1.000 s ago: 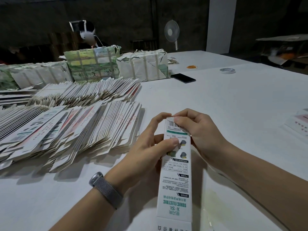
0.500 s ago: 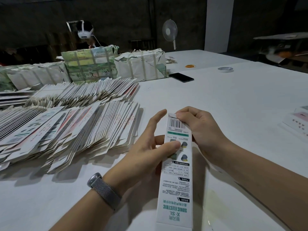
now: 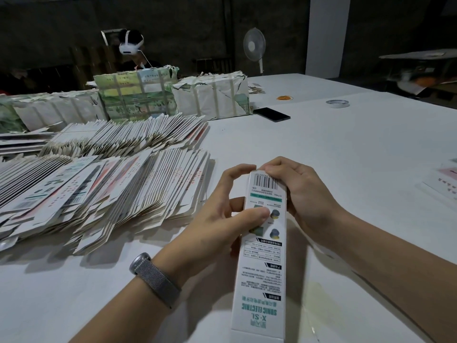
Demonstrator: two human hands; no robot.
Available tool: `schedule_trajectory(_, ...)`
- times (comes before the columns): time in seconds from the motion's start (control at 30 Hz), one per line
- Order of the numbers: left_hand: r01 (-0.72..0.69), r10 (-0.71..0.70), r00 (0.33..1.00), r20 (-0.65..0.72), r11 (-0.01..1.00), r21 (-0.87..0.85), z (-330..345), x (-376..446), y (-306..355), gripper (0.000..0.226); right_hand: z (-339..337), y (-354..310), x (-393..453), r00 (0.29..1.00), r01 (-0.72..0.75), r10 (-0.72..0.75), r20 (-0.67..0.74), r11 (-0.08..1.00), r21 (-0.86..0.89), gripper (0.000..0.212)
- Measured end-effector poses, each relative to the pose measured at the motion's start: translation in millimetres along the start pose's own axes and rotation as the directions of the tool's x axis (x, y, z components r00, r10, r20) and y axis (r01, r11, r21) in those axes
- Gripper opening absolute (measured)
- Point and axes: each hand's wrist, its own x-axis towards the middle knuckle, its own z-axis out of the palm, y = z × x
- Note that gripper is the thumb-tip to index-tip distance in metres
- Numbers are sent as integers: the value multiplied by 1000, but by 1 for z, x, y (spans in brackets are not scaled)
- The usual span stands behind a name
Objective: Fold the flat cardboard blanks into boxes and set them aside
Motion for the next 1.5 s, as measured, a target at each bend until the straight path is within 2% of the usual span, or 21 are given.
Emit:
schedule_trajectory(0.1,-11,10,1000,-15,1000,-8,-1,2,-2,49,1,3,0,1000,7,-7,-1,1000,-21,32)
schedule_trajectory(0.2,-24,23,999,-36,999,-23,-2,2,-4,48,2,8,-1,1000,-3,3,11,999,47,19)
schedule_trajectory(0.4,-78,73,991,-111,996,-36,-4,3,-5,44,1,10,0,998,33,-38,42,992,121,45)
schedule_trajectory(0.73,-58,51,981,-185,998,-31,3,2,0,48,1,10,2,996,94,-94,-10,983,156,27)
schedule_trajectory(1.07,-37,35,985,-169,999,-9,2,3,-2,44,2,11,1,998,59,-59,-6,986,158,34)
schedule_trajectory(1.33,-64,64,989,-135,998,2,-3,2,-2,44,-1,9,3,995,96,-97,-1,982,163,15)
schedule_trajectory(1.4,-73,73,989,-130,997,6,-2,2,-3,43,0,10,4,994,108,-105,-30,986,126,21)
schedule_trajectory(1.5,-90,101,970,-219,994,59,3,4,-4,45,0,14,4,986,124,-132,-99,989,-83,32)
